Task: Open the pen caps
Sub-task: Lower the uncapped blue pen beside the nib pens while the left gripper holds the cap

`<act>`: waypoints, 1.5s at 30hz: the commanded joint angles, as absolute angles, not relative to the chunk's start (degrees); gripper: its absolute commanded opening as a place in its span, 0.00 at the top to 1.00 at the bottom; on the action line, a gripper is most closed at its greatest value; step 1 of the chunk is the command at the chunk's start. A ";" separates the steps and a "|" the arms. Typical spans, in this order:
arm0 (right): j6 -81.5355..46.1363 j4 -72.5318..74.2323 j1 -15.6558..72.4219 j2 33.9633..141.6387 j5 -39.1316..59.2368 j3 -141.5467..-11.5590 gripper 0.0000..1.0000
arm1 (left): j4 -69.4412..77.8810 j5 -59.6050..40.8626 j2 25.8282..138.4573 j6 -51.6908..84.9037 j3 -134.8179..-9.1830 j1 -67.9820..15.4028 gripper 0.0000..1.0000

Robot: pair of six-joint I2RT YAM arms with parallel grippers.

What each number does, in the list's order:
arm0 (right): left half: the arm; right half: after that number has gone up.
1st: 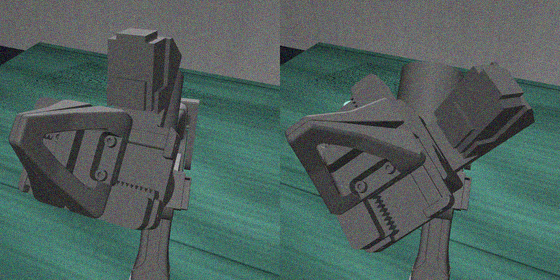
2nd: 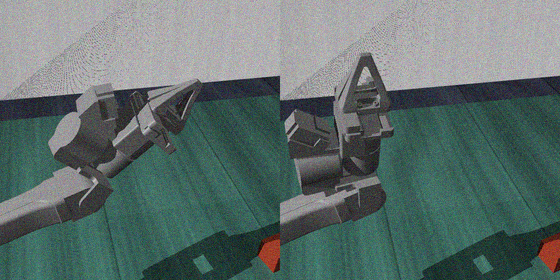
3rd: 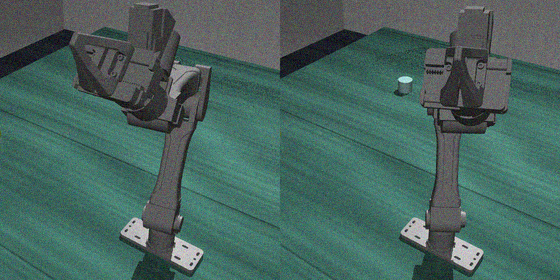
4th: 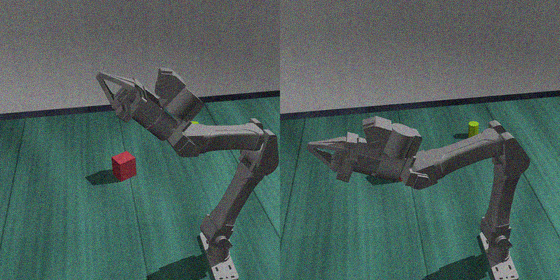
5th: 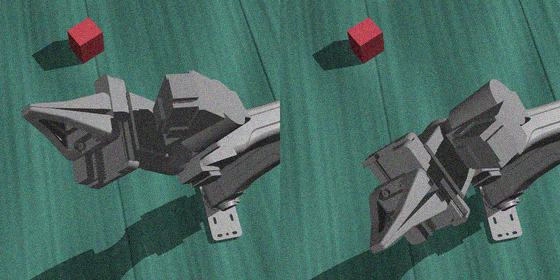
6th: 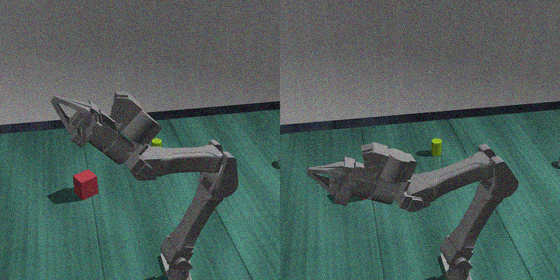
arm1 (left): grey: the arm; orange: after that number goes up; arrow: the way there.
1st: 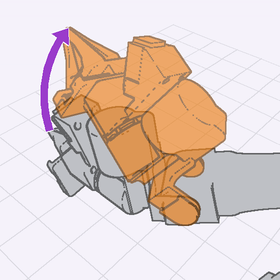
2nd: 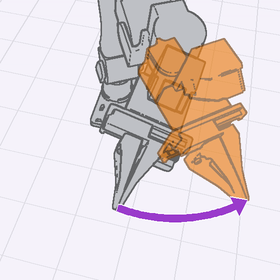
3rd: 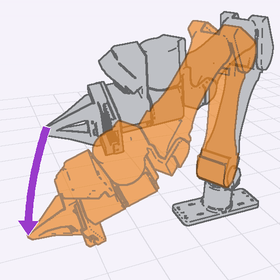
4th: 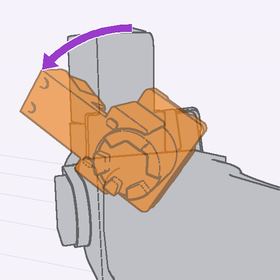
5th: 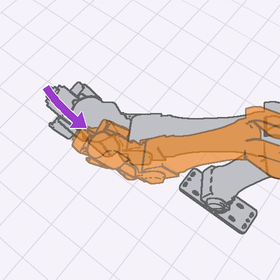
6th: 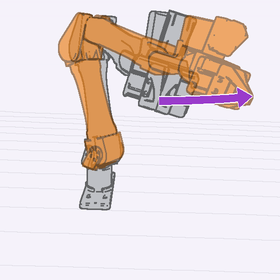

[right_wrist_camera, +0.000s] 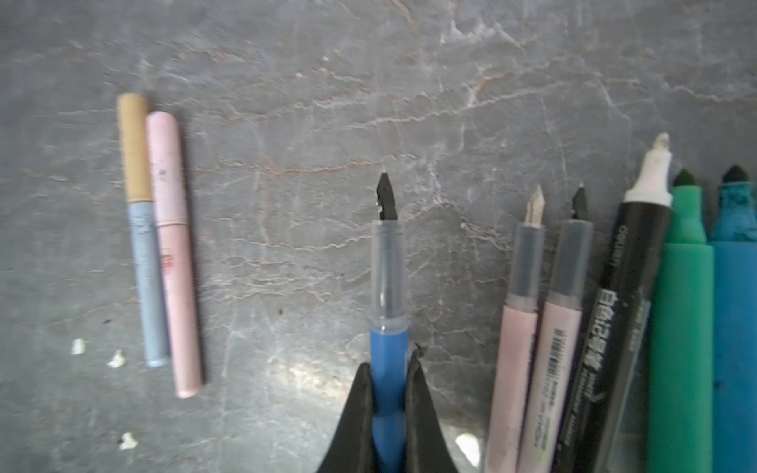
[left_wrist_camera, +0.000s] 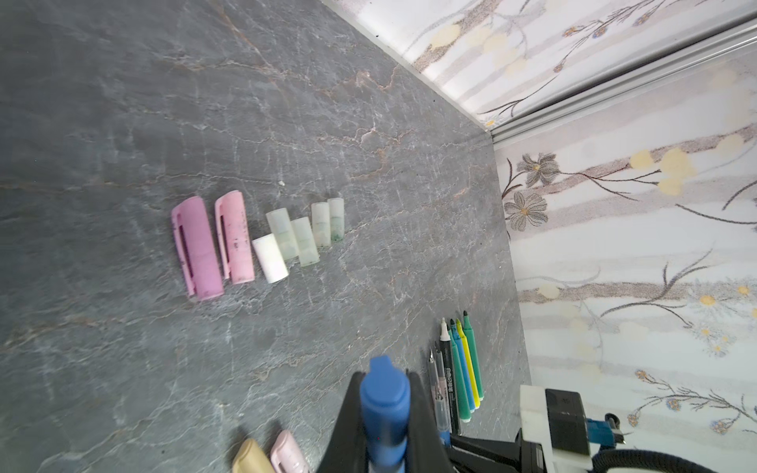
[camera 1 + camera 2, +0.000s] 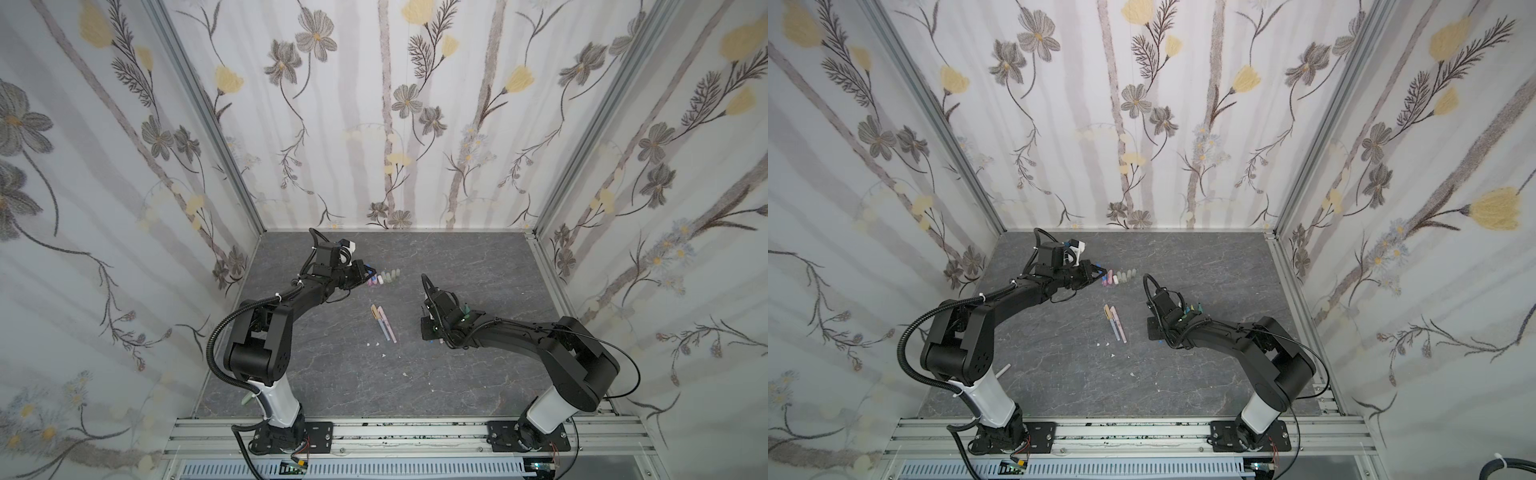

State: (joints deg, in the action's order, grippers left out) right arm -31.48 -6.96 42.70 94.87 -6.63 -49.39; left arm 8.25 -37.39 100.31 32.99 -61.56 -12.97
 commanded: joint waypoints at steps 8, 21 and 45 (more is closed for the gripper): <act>-32.76 -12.88 43.34 98.83 -13.60 -53.38 0.95 | 10.63 -39.08 100.07 31.60 -59.31 -10.20 1.00; -32.84 -16.67 44.73 100.96 -17.32 -56.24 0.87 | 10.97 -39.26 100.72 30.99 -58.18 -8.96 1.00; -31.96 -18.54 45.43 96.72 -21.27 -56.73 0.78 | 10.92 -38.17 104.32 30.50 -59.70 -8.87 1.00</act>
State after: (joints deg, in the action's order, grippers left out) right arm -32.05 -18.00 45.36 98.59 -19.00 -56.21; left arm 9.65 -38.98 103.28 31.46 -58.63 -8.99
